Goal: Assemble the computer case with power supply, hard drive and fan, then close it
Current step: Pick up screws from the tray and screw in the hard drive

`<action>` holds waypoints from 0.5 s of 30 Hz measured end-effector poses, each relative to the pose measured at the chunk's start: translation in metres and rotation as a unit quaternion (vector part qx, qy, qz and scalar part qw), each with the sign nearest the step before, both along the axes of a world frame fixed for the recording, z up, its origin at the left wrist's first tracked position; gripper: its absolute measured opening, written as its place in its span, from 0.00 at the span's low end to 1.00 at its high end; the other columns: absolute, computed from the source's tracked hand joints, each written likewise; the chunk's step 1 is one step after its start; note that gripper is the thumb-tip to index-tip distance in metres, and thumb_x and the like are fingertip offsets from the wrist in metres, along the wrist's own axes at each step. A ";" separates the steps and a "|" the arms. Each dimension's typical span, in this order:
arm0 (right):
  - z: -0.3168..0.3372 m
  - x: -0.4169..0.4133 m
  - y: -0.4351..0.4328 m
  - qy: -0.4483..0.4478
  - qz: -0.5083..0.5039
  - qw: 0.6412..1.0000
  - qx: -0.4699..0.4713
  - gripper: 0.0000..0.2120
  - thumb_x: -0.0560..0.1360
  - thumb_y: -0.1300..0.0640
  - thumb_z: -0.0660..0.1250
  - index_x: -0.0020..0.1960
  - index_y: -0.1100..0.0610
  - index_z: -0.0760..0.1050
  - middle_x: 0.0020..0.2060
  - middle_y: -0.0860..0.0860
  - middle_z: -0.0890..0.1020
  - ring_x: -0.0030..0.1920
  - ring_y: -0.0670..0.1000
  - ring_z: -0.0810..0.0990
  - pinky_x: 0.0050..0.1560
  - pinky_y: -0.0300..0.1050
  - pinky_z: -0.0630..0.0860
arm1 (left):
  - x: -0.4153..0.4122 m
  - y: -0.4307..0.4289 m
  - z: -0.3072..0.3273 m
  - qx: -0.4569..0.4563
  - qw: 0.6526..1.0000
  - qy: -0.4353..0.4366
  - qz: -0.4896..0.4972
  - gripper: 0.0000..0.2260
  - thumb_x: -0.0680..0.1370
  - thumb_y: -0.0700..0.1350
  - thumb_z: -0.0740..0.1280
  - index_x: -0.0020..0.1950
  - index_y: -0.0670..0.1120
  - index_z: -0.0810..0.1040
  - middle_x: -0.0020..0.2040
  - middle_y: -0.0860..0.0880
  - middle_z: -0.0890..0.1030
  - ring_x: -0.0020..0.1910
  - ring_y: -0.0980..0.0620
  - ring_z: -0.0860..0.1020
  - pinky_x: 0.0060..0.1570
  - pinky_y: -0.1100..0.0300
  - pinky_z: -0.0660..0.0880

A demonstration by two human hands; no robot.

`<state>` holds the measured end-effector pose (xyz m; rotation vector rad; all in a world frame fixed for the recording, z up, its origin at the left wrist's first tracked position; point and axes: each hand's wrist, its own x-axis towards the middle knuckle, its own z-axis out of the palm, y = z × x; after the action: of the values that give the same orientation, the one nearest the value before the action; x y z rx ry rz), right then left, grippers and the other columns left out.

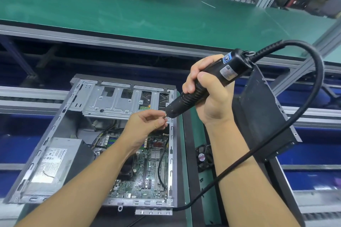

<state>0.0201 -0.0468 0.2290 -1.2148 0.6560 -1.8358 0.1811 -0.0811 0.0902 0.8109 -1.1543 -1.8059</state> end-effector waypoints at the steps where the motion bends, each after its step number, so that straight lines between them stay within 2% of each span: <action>1: -0.001 -0.001 -0.001 -0.001 -0.001 1.000 0.003 0.09 0.69 0.67 0.64 0.43 0.55 0.77 0.36 0.54 0.78 0.27 0.53 0.73 0.35 0.46 0.73 | 0.000 -0.001 0.003 -0.044 0.998 -0.052 0.004 0.15 0.70 0.37 0.75 0.48 0.56 0.87 0.42 0.48 0.86 0.40 0.53 0.84 0.42 0.65 0.79; 3: -0.003 -0.002 -0.004 0.004 -0.004 1.000 0.009 0.08 0.69 0.67 0.65 0.43 0.55 0.77 0.36 0.55 0.78 0.27 0.53 0.74 0.35 0.47 0.74 | 0.003 -0.006 0.010 -0.166 0.970 -0.178 0.008 0.23 0.73 0.37 0.75 0.56 0.65 0.83 0.41 0.55 0.84 0.36 0.62 0.79 0.40 0.69 0.75; 5: -0.005 -0.003 -0.008 0.018 -0.008 1.000 0.013 0.08 0.70 0.67 0.65 0.44 0.55 0.77 0.36 0.55 0.78 0.28 0.54 0.74 0.35 0.47 0.74 | 0.004 -0.009 0.017 -0.302 0.913 -0.274 0.019 0.29 0.72 0.41 0.76 0.67 0.64 0.75 0.44 0.63 0.82 0.36 0.64 0.75 0.40 0.72 0.71; 7: -0.006 -0.002 -0.012 0.032 -0.013 0.999 0.012 0.08 0.70 0.67 0.65 0.44 0.55 0.77 0.36 0.55 0.77 0.28 0.54 0.74 0.36 0.47 0.74 | 0.003 -0.010 0.023 -0.387 0.867 -0.312 0.037 0.34 0.70 0.46 0.78 0.73 0.61 0.69 0.48 0.72 0.79 0.42 0.67 0.74 0.43 0.74 0.68; 8: -0.006 -0.002 -0.015 0.038 -0.016 0.999 0.010 0.09 0.70 0.67 0.65 0.44 0.54 0.77 0.36 0.55 0.77 0.28 0.54 0.74 0.36 0.48 0.74 | 0.003 -0.009 0.023 -0.400 0.859 -0.316 0.049 0.36 0.69 0.48 0.78 0.74 0.59 0.68 0.49 0.73 0.78 0.44 0.67 0.73 0.45 0.75 0.67; 9: -0.006 -0.002 -0.018 0.042 -0.020 0.999 0.009 0.09 0.70 0.67 0.65 0.44 0.54 0.78 0.35 0.55 0.78 0.28 0.54 0.74 0.36 0.48 0.74 | 0.003 -0.009 0.020 -0.391 0.865 -0.307 0.063 0.34 0.70 0.50 0.78 0.73 0.59 0.69 0.49 0.71 0.78 0.45 0.65 0.73 0.46 0.74 0.67; 10: -0.005 -0.002 -0.021 0.045 -0.025 0.999 0.009 0.10 0.70 0.67 0.65 0.44 0.53 0.78 0.35 0.55 0.78 0.28 0.54 0.74 0.36 0.48 0.74 | 0.003 -0.005 0.020 -0.361 0.883 -0.287 0.085 0.26 0.71 0.52 0.76 0.68 0.59 0.73 0.46 0.66 0.79 0.42 0.62 0.73 0.44 0.72 0.68; 12: -0.005 -0.003 -0.027 0.059 -0.040 0.997 0.011 0.11 0.70 0.67 0.65 0.43 0.52 0.78 0.35 0.53 0.78 0.28 0.54 0.74 0.36 0.48 0.74 | 0.007 0.001 0.010 -0.272 0.919 -0.261 0.118 0.04 0.75 0.57 0.69 0.46 0.59 0.77 0.35 0.58 0.76 0.33 0.60 0.71 0.35 0.68 0.68; 13: -0.006 -0.003 -0.030 0.070 -0.049 0.996 0.014 0.11 0.70 0.67 0.66 0.43 0.51 0.78 0.34 0.53 0.78 0.28 0.54 0.74 0.37 0.48 0.74 | 0.009 0.004 0.001 -0.236 0.925 -0.275 0.114 0.11 0.76 0.59 0.65 0.37 0.56 0.73 0.30 0.56 0.73 0.29 0.60 0.68 0.31 0.66 0.66; 15: -0.008 -0.003 -0.035 0.091 -0.065 0.993 0.027 0.12 0.70 0.66 0.66 0.41 0.49 0.78 0.33 0.52 0.78 0.28 0.55 0.74 0.37 0.48 0.74 | 0.013 0.015 -0.016 -0.127 0.936 -0.326 0.038 0.20 0.77 0.63 0.62 0.31 0.51 0.70 0.25 0.54 0.70 0.24 0.56 0.68 0.28 0.63 0.67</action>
<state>0.0171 -0.0822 0.2211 -1.3417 0.8981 -1.8139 0.1937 -0.0659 0.0746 1.3264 -1.7024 -1.3060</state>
